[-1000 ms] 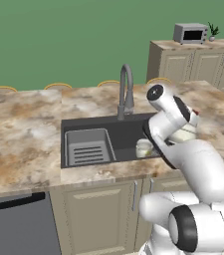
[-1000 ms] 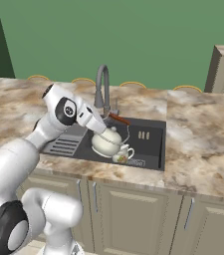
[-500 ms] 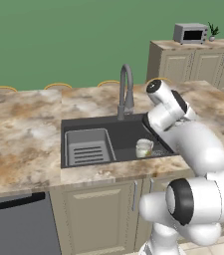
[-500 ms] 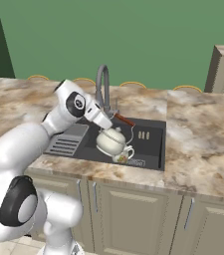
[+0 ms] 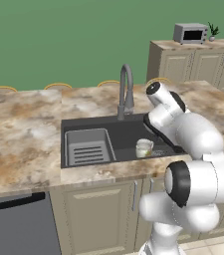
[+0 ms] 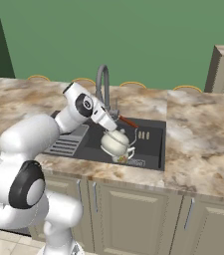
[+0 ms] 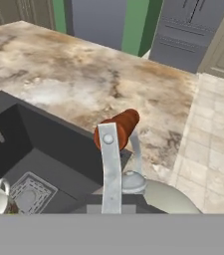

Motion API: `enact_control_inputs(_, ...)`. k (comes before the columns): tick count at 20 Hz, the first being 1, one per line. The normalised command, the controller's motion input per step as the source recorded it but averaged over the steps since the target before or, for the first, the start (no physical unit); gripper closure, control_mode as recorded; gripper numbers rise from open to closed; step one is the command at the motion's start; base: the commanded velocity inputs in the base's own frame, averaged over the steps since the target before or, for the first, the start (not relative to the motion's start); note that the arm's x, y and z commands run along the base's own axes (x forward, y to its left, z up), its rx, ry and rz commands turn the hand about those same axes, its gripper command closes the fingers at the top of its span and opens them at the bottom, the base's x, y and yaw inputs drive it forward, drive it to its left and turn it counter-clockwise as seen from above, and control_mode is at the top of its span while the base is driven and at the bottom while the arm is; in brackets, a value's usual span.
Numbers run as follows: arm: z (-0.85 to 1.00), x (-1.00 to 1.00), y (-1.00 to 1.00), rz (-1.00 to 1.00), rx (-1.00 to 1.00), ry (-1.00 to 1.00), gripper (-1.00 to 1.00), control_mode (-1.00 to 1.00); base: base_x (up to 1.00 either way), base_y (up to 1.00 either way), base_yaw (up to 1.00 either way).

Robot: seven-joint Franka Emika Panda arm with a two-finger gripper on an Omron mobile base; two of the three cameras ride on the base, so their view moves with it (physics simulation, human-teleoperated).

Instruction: Open the cabinet, pick the kettle from the cabinet, and place it in the sink.

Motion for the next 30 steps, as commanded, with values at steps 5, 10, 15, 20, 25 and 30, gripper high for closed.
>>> enact_control_inputs(5,-0.27,0.17,-0.19,-0.01,0.00,-0.11,1.00,-1.00,0.00,0.00,0.00)
enact_control_inputs(10,-0.28,0.14,-0.16,-0.02,0.00,-0.14,1.00,-1.00,0.00,0.00,0.00)
enact_control_inputs(15,-0.28,0.07,-0.14,-0.05,0.00,-0.14,1.00,-1.00,0.00,0.00,0.00)
enact_control_inputs(20,-0.23,0.05,-0.16,-0.07,-0.03,-0.11,1.00,-1.00,0.00,0.00,0.00)
enact_control_inputs(25,-0.16,0.04,-0.18,-0.09,-0.07,-0.01,1.00,-1.00,0.00,0.00,0.00)
enact_control_inputs(30,-0.11,0.05,-0.08,-0.13,-0.08,0.08,1.00,-1.00,0.00,0.00,0.00)
